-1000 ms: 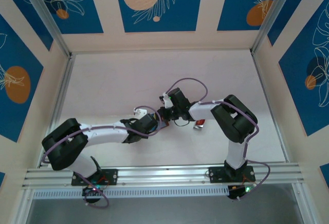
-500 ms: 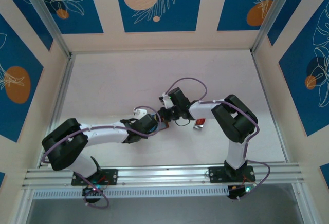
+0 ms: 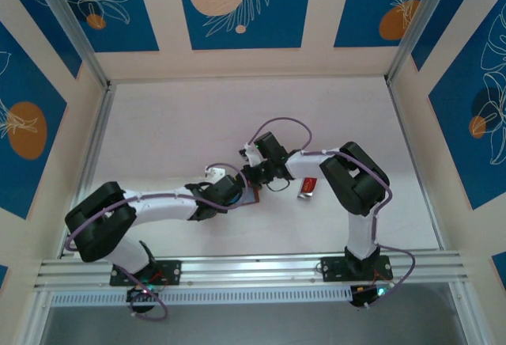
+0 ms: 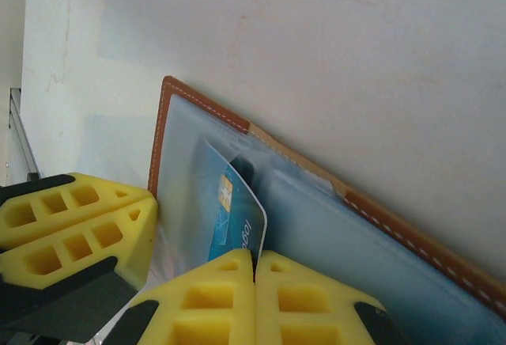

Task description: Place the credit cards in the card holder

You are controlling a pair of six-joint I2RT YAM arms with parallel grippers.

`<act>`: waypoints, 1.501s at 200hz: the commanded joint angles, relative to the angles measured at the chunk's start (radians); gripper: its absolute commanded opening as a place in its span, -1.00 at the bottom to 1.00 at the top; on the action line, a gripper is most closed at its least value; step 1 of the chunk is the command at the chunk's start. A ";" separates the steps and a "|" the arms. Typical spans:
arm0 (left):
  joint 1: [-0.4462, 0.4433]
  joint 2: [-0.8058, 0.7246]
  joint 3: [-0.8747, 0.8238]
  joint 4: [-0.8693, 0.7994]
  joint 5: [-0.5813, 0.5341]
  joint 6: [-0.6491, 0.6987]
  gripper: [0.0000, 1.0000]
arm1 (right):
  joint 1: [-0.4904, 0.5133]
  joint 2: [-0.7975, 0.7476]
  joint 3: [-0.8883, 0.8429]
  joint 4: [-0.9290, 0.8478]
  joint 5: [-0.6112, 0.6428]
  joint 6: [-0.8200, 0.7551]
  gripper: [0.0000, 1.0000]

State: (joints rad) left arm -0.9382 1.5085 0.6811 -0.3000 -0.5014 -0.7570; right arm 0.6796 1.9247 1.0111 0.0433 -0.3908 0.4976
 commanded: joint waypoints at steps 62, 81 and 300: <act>0.011 0.028 -0.014 -0.009 0.015 -0.011 -0.80 | 0.048 0.025 0.026 -0.035 -0.036 0.048 -1.00; 0.012 0.033 -0.014 -0.004 0.017 -0.011 -0.80 | 0.071 0.010 0.004 -0.014 -0.014 0.101 -1.00; 0.012 -0.018 -0.053 0.046 0.031 -0.001 -0.79 | 0.121 -0.199 0.001 -0.246 0.163 0.138 -0.45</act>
State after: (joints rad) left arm -0.9360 1.4929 0.6456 -0.2462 -0.5247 -0.7601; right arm 0.7921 1.7496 0.9813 -0.0750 -0.2523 0.6846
